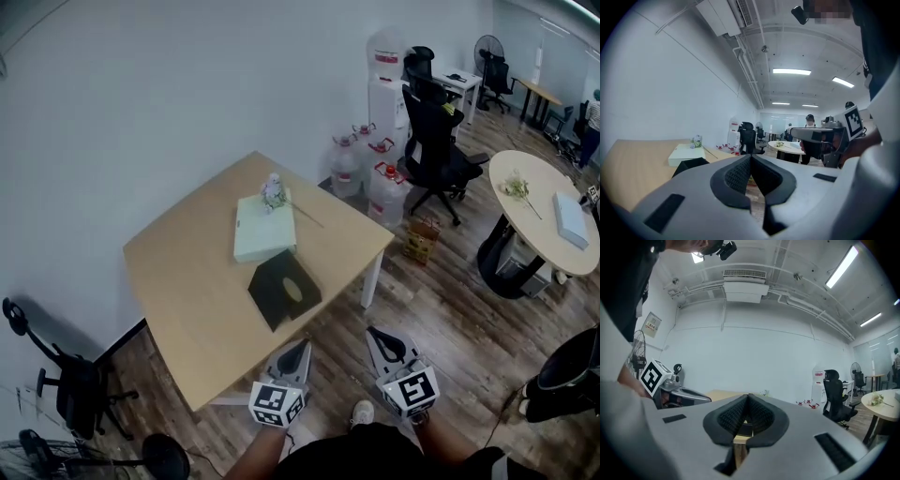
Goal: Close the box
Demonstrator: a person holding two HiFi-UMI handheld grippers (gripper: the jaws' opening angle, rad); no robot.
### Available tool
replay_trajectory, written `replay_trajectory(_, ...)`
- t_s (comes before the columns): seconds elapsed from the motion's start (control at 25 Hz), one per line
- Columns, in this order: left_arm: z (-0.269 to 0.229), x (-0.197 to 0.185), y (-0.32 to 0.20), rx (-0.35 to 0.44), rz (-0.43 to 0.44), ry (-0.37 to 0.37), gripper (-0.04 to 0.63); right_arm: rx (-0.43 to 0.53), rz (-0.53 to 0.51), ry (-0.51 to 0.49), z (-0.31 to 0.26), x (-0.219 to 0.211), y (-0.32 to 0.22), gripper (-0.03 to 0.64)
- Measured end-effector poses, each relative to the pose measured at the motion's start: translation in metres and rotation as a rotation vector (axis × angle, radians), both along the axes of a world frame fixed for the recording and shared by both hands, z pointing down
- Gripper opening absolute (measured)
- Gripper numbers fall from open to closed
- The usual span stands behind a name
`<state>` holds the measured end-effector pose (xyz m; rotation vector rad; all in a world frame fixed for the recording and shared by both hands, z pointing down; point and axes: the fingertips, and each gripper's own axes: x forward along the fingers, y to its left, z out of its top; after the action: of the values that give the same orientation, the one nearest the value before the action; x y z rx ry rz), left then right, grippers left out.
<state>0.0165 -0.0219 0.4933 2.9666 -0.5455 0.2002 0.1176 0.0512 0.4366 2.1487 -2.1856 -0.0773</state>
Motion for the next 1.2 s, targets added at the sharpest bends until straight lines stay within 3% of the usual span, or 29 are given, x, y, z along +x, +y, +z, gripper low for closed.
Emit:
replay_trajectory(0.52, 0.009, 0.028, -0.024, -0.020, -0.194, -0.027, 0.015, 0.000, -0.188, -0.034, 0.015, 0.046, -0.051, 0.014)
replay_trajectory(0.76, 0.018, 0.012, -0.040, -0.040, -0.274, -0.052, 0.015, -0.012, -0.263, -0.056, 0.023, 0.036, -0.078, 0.014)
replay_trajectory(1.2, 0.022, -0.014, -0.103, -0.044, -0.363, -0.018, 0.015, -0.025, -0.369, -0.006, 0.022, 0.008, -0.156, 0.014)
